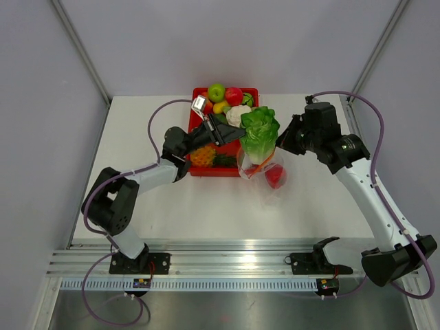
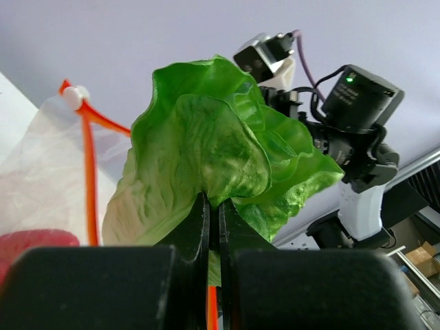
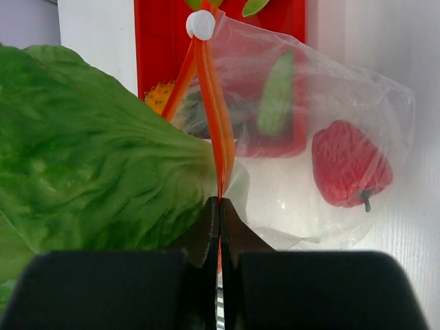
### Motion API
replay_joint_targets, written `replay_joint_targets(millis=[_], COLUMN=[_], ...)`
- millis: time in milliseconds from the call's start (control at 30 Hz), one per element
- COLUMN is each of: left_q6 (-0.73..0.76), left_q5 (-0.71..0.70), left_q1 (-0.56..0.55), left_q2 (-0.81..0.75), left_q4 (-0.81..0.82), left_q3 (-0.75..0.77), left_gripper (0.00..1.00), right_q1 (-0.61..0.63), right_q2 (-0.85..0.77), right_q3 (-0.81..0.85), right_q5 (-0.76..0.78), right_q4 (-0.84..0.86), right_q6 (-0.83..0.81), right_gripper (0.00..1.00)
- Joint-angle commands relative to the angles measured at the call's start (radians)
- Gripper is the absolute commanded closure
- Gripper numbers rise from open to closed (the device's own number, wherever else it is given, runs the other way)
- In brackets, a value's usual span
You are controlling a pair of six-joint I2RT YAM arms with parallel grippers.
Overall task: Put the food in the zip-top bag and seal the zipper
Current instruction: Place the fake vegetable in the zipper food storage bag.
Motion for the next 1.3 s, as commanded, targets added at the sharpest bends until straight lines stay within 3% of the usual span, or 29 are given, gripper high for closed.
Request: replay_joint_targets(millis=[0,167,433,767,1267], left_q6=[0.056,0.111,0.208,0.421,0.409], left_q5=[-0.032,-0.038,0.026,0.109,-0.017], left_q1=[-0.007,-0.008,-0.013,-0.015,-0.053], left_q2=[-0.006,-0.017,-0.012,-0.121,-0.063], left_q4=[0.099,0.085,0.193,0.000,-0.007], left_q3=[-0.015,-0.046,-0.074,-0.164,-0.123], left_gripper=[1.00,1.00,1.00,1.00,1.00], right_q1=[0.005,0.005,0.006,0.002,0.002], right_q2=[-0.023,-0.023,-0.029,-0.032,-0.043], right_q3=[-0.002,-0.008,-0.037,-0.034,-0.072], right_q5=[-0.044,-0.053,-0.103,-0.113,-0.218], right_q4=[0.067,0.084,0.129,0.139,0.225], right_q6=[0.025,0.038,0.079,0.113,0.196], right_gripper=[1.00,1.00,1.00,1.00,1.00])
